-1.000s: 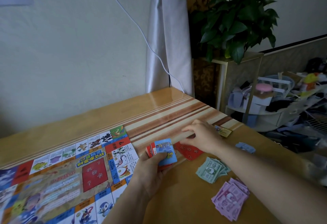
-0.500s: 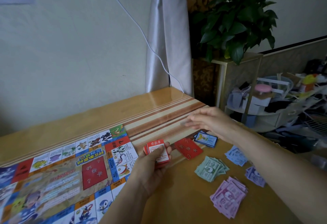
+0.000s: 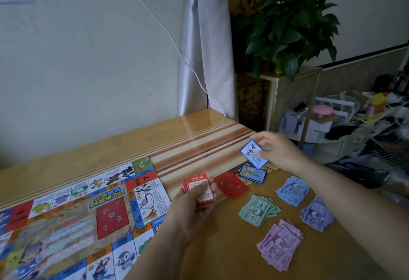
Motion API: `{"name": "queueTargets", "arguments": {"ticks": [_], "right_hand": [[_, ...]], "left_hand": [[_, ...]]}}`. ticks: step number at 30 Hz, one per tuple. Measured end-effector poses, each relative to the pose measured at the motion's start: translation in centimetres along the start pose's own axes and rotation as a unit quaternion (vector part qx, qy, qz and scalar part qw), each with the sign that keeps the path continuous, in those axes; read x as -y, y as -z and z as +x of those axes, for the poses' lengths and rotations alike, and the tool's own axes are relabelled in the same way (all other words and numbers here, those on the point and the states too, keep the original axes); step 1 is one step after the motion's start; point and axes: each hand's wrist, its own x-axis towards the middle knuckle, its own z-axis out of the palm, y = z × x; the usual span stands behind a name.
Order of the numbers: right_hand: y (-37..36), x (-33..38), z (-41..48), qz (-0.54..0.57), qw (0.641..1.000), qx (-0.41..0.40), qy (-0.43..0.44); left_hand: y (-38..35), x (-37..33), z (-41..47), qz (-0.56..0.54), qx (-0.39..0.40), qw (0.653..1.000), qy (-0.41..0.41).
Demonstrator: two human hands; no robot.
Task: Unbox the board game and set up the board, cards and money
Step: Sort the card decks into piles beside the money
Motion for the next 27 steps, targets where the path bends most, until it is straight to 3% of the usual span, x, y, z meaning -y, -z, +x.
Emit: {"name": "queueTargets", "arguments": {"ticks": [8,13,19,27], "right_hand": [[-3.3,-1.4,0.8,-0.137,0.989,0.052,-0.017],[-3.8,-1.8,0.5,-0.268,0.963,-0.002,0.007],[-3.8,-1.1,0.3,-0.255,0.962,0.093,-0.034],[-4.8,-1.5,0.3,-0.265,0.964,0.0,-0.022]], "left_hand": [[-0.2,-0.1,-0.2,0.007,0.002,1.0,0.002],[0.0,-0.2,-0.4,0.008,0.0,1.0,0.006],[-0.1,-0.6,-1.0,-0.06,0.066,0.995,0.05],[0.0,-0.3,-0.9,0.033,0.056,0.998,0.001]]}}
